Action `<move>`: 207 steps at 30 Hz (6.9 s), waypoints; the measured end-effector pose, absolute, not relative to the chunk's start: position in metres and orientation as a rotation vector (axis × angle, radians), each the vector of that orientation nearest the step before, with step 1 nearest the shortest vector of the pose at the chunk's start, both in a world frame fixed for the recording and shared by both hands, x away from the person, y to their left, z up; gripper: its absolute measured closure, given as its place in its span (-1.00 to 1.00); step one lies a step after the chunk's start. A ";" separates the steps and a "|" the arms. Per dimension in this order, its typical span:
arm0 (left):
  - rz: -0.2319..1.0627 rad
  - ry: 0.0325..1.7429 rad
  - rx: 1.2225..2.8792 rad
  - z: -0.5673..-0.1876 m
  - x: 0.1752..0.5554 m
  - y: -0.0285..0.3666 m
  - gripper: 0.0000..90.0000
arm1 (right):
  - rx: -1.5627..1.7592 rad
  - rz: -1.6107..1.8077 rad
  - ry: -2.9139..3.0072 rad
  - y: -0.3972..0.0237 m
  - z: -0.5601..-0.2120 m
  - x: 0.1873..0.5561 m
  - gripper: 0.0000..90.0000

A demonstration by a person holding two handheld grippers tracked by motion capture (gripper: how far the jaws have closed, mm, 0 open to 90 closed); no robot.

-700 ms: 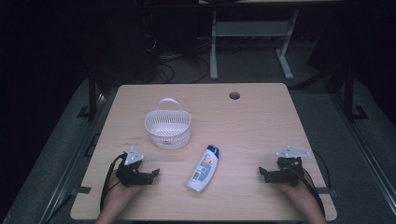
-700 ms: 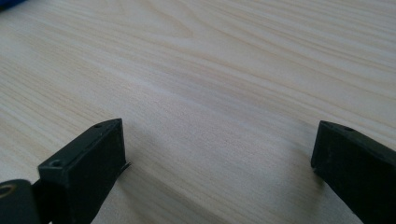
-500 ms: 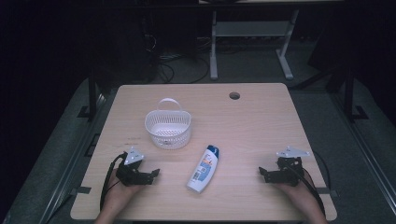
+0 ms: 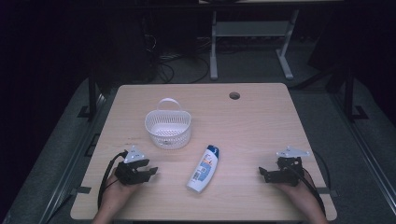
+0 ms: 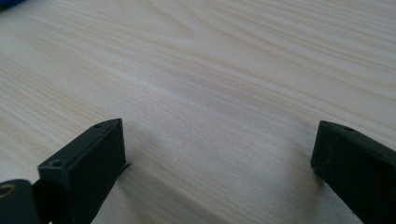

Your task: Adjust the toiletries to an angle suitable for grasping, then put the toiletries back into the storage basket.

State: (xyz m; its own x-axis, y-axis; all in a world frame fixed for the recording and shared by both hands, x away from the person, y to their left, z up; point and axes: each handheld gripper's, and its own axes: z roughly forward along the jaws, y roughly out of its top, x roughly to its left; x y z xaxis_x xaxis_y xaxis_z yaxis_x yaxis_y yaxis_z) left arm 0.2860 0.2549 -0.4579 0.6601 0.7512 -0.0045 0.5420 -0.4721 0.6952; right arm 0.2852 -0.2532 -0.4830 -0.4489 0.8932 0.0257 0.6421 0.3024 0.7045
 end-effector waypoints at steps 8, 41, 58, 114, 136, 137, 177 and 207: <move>0.298 0.898 2.302 -0.440 0.296 0.235 0.88 | 1.376 0.929 2.204 -0.253 -0.483 0.285 -0.94; 0.121 0.654 2.347 -0.446 0.302 0.158 1.00 | 1.357 0.935 2.219 -0.254 -0.483 0.286 -0.94; 0.069 0.575 2.399 -0.455 0.290 0.140 1.00 | 1.357 0.935 2.219 -0.254 -0.483 0.286 -0.94; -0.017 0.401 2.426 -0.455 0.277 0.069 1.00 | 1.356 0.937 2.222 -0.254 -0.483 0.286 -0.94; 0.066 0.489 2.376 -0.445 0.282 0.103 0.46 | 1.357 0.936 2.221 -0.254 -0.483 0.286 -0.94; 0.076 0.489 2.375 -0.444 0.283 0.106 0.35 | 1.368 0.930 2.212 -0.254 -0.483 0.285 -0.94; 0.461 0.935 2.298 -0.462 0.296 0.244 -0.70 | 1.397 0.921 2.186 -0.255 -0.483 0.285 -0.94; 0.439 1.004 2.153 -0.475 0.296 0.266 -0.71 | 1.339 1.002 2.330 -0.234 -0.451 0.291 -0.94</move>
State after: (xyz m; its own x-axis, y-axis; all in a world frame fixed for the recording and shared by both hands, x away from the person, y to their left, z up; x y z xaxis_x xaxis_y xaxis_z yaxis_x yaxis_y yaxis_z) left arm 0.2957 0.2660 -0.4754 0.6403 0.7681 0.0071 0.5267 -0.4458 0.7237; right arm 0.2907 -0.2338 -0.4512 -0.5348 0.8389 0.1009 0.6500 0.3322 0.6834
